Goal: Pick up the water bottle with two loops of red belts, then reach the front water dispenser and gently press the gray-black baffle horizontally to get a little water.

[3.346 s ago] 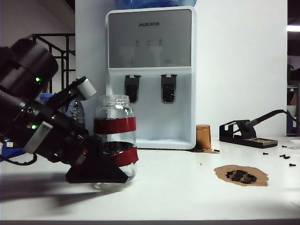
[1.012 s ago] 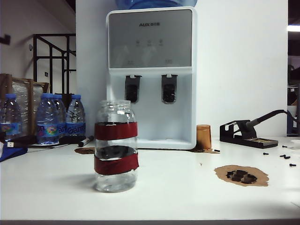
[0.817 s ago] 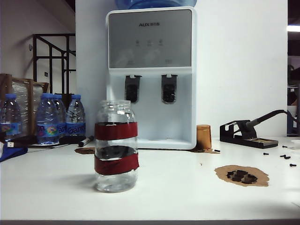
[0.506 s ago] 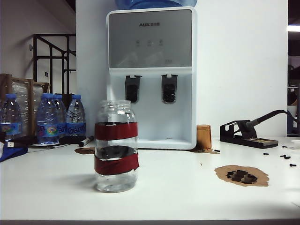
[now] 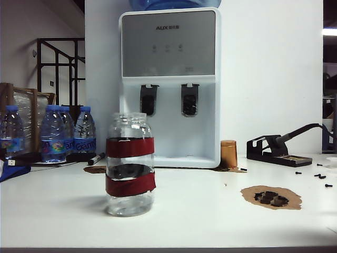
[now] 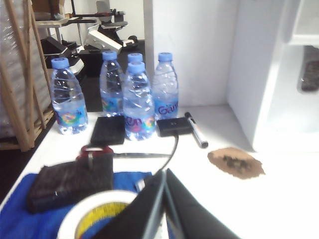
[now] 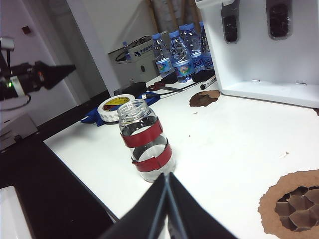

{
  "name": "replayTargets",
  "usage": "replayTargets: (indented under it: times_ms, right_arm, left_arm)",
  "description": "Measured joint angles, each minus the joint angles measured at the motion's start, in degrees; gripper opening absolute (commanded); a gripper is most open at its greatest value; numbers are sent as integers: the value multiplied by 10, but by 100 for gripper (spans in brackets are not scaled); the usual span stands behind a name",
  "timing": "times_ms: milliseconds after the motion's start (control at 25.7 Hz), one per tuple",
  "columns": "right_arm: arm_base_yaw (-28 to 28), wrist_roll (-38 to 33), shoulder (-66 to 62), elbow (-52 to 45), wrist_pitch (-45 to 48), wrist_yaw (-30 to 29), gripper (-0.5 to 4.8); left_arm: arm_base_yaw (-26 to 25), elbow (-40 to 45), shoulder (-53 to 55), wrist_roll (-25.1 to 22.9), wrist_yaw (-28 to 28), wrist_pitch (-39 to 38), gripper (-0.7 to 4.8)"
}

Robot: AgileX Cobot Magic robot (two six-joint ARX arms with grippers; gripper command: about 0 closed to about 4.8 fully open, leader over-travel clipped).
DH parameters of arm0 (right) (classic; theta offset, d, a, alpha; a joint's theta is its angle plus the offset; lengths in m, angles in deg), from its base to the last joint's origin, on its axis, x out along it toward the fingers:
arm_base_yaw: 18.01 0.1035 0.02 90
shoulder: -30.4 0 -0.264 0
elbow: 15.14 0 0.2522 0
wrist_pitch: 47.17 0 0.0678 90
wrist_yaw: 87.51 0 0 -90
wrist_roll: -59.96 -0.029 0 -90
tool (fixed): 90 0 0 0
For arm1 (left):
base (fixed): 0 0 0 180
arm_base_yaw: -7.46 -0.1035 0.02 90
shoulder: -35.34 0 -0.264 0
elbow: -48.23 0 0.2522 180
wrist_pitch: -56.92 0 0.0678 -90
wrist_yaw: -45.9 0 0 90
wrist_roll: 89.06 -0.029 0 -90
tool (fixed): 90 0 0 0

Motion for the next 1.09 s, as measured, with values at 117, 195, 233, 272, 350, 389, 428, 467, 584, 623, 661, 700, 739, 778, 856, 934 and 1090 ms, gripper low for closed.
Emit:
replayTargets:
  times_ms: [117,195,233,272,350,389,428,467,584,623,661,700,739,778,856,934,1090]
  right_arm:
    - [0,0,0,0,0,0,-3]
    - [0,0,0,0,0,0,-3]
    - [0,0,0,0,0,0,-3]
    - [0,0,0,0,0,0,-3]
    - [0,0,0,0,-1,0,-3]
    - [0,0,0,0,-1,0,-3]
    - [0,0,0,0,-1,0,-3]
    - [0,0,0,0,-1,0,-3]
    - [0,0,0,0,-1,0,-3]
    - [0,0,0,0,-1,0,-3]
    - [0,0,0,0,-1,0,-3]
    - [0,0,0,0,-1,0,-3]
    - [0,0,0,0,-1,0,-3]
    - [0,0,0,0,-1,0,-3]
    - [0,0,0,0,-1,0,-3]
    - [0,0,0,0,-1,0,-3]
    - [0,0,0,0,-1,0,-3]
  left_arm:
    - [11,40,-9,-30,0,11,-5]
    - [19,71,-9,-52,0,44,-5]
    - [21,90,-9,-58,-2,68,-5]
    - [23,104,-9,-61,-2,86,-5]
    - [33,108,-10,-65,-2,97,-5]
    - [33,108,-11,-65,-3,93,-5]
    - [34,108,-11,-65,-3,85,-5]
    - [34,108,-11,-65,2,79,-5]
    - [34,108,-11,-64,24,68,-5]
    - [33,108,-11,-62,27,57,-5]
    - [33,108,-11,-61,29,50,-5]
    - [34,108,-11,-60,30,39,-5]
    - [33,108,-15,-60,31,26,-5]
    - [33,108,-24,-59,31,13,-5]
    - [33,108,-62,-56,31,-14,-5]
    - [36,108,-104,-54,31,-39,-5]
    - [65,107,-180,-54,37,-115,-5]
